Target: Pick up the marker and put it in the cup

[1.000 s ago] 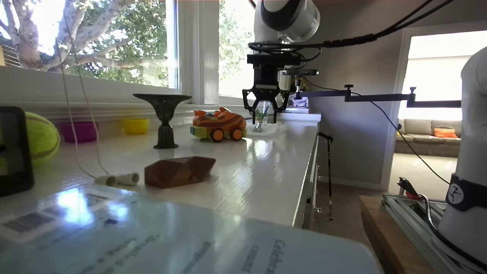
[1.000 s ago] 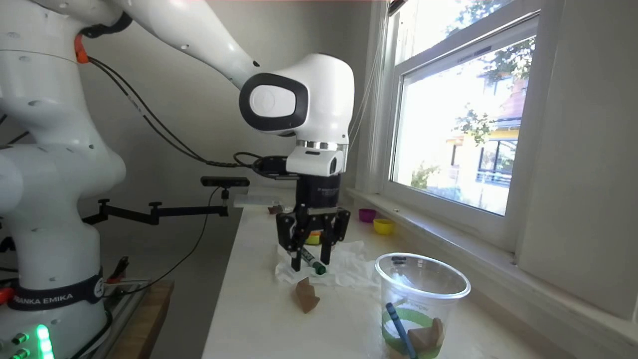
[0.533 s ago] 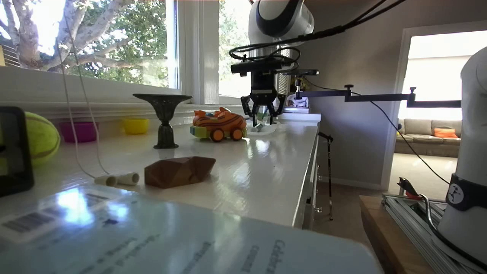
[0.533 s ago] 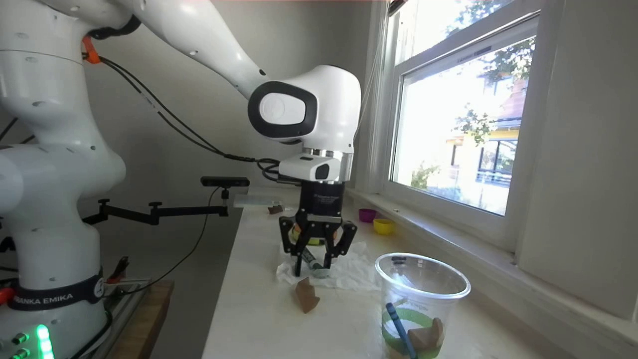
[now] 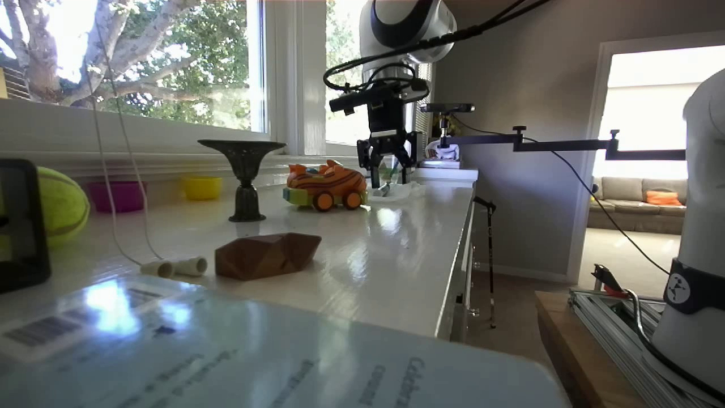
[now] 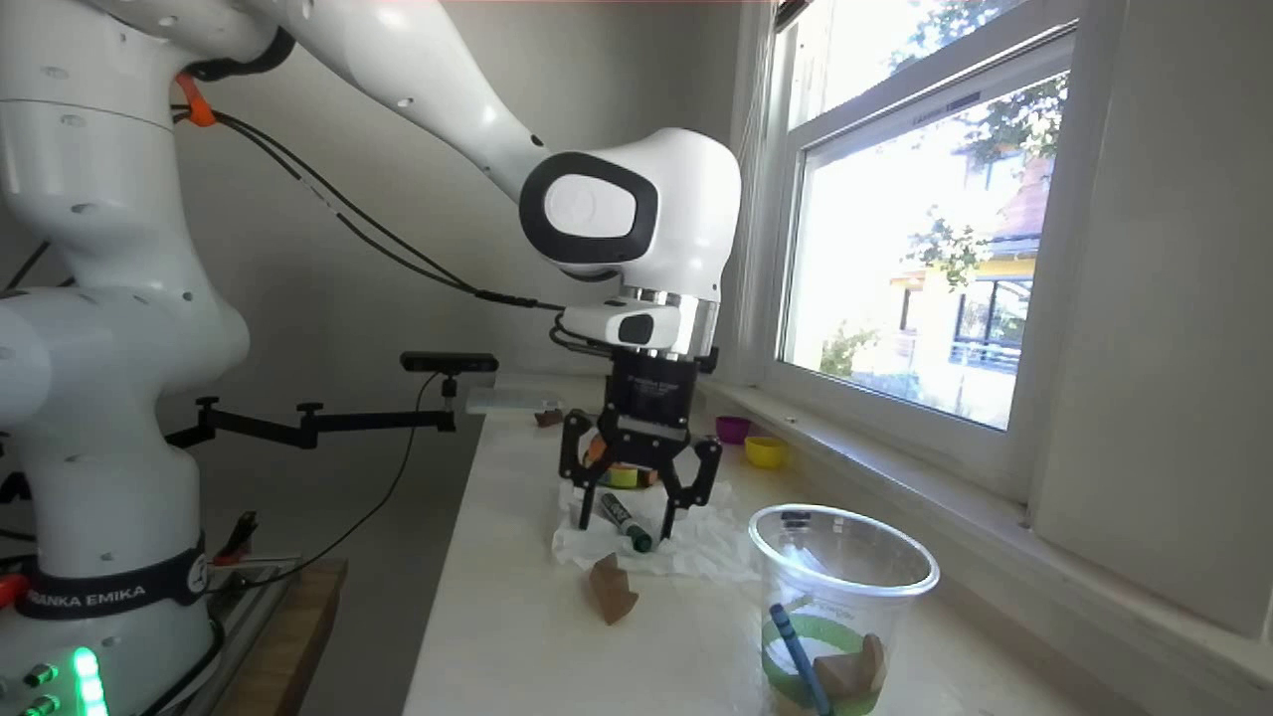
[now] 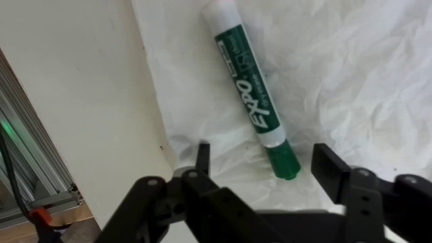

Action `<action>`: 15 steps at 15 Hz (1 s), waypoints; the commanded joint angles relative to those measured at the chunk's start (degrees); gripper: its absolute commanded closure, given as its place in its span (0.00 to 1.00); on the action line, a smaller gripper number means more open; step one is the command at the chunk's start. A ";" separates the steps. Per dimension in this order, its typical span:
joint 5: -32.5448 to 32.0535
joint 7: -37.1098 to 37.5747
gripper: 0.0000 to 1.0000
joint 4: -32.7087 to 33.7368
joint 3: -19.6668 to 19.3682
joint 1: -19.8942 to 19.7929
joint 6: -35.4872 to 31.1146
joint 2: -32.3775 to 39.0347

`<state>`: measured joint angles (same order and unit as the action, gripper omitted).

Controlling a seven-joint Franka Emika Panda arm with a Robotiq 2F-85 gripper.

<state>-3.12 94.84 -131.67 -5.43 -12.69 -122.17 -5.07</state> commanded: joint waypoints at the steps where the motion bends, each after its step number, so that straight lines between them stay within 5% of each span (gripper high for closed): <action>1: -1.21 3.84 0.53 2.30 -0.44 1.12 2.74 1.17; 8: -0.87 2.51 1.00 3.53 -0.61 1.85 2.88 1.77; 15: -1.98 -3.18 0.95 6.51 -0.41 2.86 4.95 0.40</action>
<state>-3.14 95.30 -128.07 -5.47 -10.85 -120.46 -3.84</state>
